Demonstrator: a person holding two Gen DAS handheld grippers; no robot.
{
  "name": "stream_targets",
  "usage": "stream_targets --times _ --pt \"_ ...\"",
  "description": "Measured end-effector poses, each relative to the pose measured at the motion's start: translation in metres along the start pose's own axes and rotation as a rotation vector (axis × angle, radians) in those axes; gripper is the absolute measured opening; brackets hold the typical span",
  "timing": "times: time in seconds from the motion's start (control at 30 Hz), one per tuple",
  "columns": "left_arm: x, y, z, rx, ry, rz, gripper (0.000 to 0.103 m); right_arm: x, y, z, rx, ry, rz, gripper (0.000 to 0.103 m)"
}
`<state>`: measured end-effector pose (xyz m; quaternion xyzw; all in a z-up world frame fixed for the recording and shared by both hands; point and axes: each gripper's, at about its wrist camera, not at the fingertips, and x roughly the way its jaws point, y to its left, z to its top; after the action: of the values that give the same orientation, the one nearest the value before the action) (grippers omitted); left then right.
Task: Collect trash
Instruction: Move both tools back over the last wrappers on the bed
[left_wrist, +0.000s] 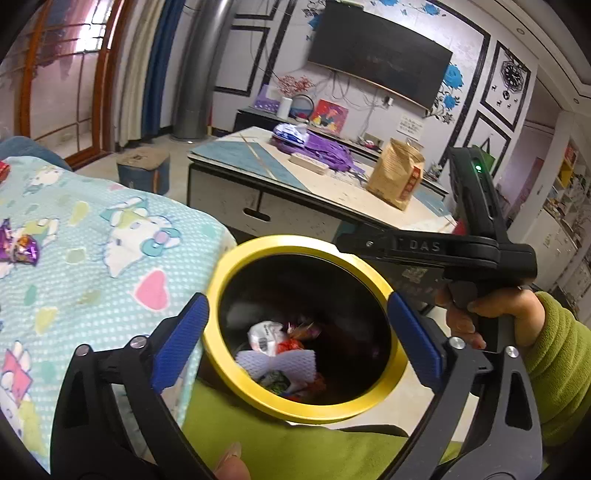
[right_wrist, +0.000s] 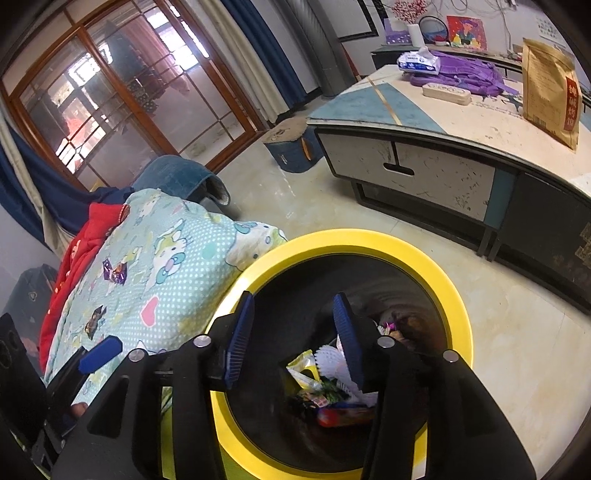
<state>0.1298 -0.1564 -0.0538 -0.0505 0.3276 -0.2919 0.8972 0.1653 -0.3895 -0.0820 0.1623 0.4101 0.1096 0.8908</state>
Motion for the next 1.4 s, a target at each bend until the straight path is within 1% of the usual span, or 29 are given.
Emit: stream_targets --times 0.13,0.17,0.27,0.37,0.47,0.7,0.9,1.07,1.17,1.4 --pt "-0.009 0.005 0.002 -0.011 -0.024 0.036 0.092 -0.005 0.013 0.001 -0.040 -0.030 0.009 0.047" --pt "-0.011 0.007 0.002 -0.014 -0.031 0.046 0.092 -0.006 0.015 0.001 -0.047 -0.037 0.012 0.049" --pt "-0.019 0.016 0.003 -0.033 -0.046 0.074 0.092 -0.010 0.027 0.001 -0.087 -0.063 0.022 0.051" --pt "-0.029 0.026 0.005 -0.053 -0.066 0.112 0.092 -0.014 0.041 0.001 -0.126 -0.088 0.034 0.055" --pt "-0.040 0.034 0.005 -0.057 -0.089 0.149 0.092 -0.016 0.052 0.001 -0.157 -0.104 0.046 0.057" --pt "-0.067 0.057 0.004 -0.066 -0.148 0.253 0.092 -0.011 0.078 0.002 -0.205 -0.101 0.082 0.059" --pt "-0.087 0.077 0.003 -0.071 -0.177 0.346 0.092 0.000 0.113 0.004 -0.258 -0.078 0.125 0.059" --pt "-0.100 0.099 0.003 -0.094 -0.178 0.407 0.092 0.013 0.140 0.008 -0.296 -0.058 0.166 0.059" --pt "-0.105 0.115 0.002 -0.107 -0.148 0.439 0.092 0.026 0.160 0.009 -0.327 -0.038 0.185 0.059" --pt "-0.111 0.145 -0.003 -0.154 -0.093 0.475 0.092 0.055 0.197 0.008 -0.391 0.003 0.219 0.059"
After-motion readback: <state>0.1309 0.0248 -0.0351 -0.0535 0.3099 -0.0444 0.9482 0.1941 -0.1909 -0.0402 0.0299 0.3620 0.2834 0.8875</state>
